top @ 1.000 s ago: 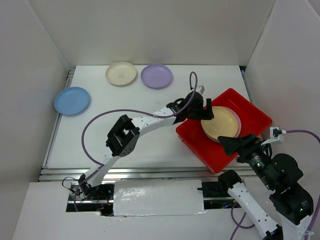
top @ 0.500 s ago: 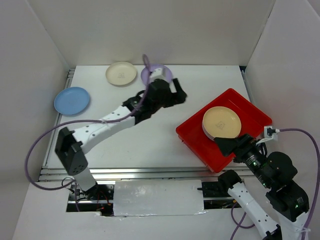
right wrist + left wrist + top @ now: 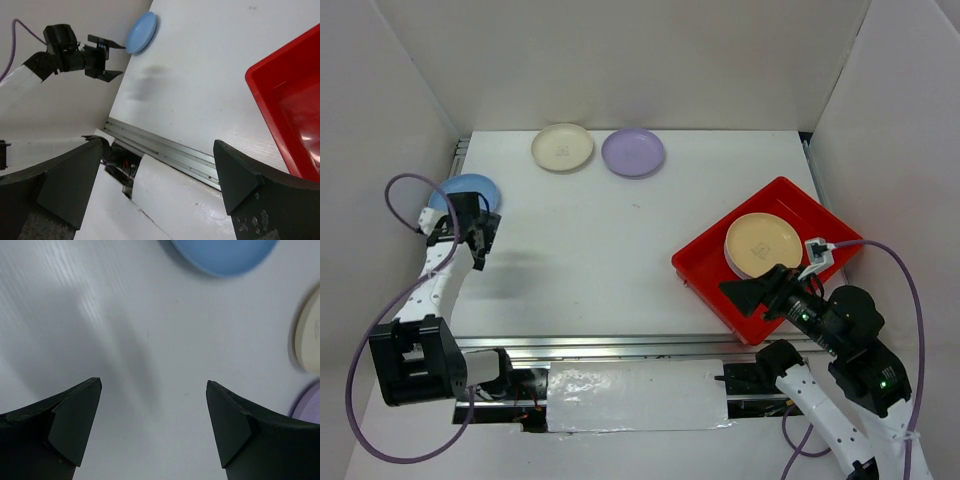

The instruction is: Place the plates into the plastic bin on the countertop

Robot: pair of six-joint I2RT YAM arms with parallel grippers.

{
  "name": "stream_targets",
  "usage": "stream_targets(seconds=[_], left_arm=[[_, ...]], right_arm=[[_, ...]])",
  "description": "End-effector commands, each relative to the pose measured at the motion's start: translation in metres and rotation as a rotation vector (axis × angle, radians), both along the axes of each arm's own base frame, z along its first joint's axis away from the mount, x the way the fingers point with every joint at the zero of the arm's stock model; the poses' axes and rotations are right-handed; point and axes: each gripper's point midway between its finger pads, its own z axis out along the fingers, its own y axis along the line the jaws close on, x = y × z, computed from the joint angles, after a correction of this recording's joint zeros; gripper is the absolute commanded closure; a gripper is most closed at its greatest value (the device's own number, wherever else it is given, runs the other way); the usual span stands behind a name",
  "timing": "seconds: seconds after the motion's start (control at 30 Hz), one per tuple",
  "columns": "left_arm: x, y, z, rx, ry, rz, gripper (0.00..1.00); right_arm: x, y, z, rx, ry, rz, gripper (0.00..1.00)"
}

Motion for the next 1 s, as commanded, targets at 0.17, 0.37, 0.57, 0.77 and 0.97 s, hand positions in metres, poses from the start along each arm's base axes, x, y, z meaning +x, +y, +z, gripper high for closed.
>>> stream_targets(seconds=[0.17,0.37,0.57,0.77,0.97], left_arm=[[-0.004,0.07,-0.034,-0.099,-0.039,0.228,0.01],[0.032,0.105,-0.04,-0.016,-0.105,0.209,0.01],[0.059,0.126,-0.064,-0.028,-0.135,0.214,0.01],[0.081,0.123,-0.09,-0.027,-0.105,0.205,0.01],[0.096,0.111,-0.112,-0.042,-0.064,0.218,0.01]], right_arm=[[-0.01,0.054,0.002,0.061,-0.087,0.349,0.0],[-0.023,0.063,0.004,0.099,-0.115,0.452,0.0],[-0.025,0.065,-0.004,0.099,-0.133,0.471,0.0],[-0.018,0.07,-0.008,0.079,-0.129,0.487,0.0],[-0.008,0.074,-0.014,0.055,-0.115,0.485,0.0]])
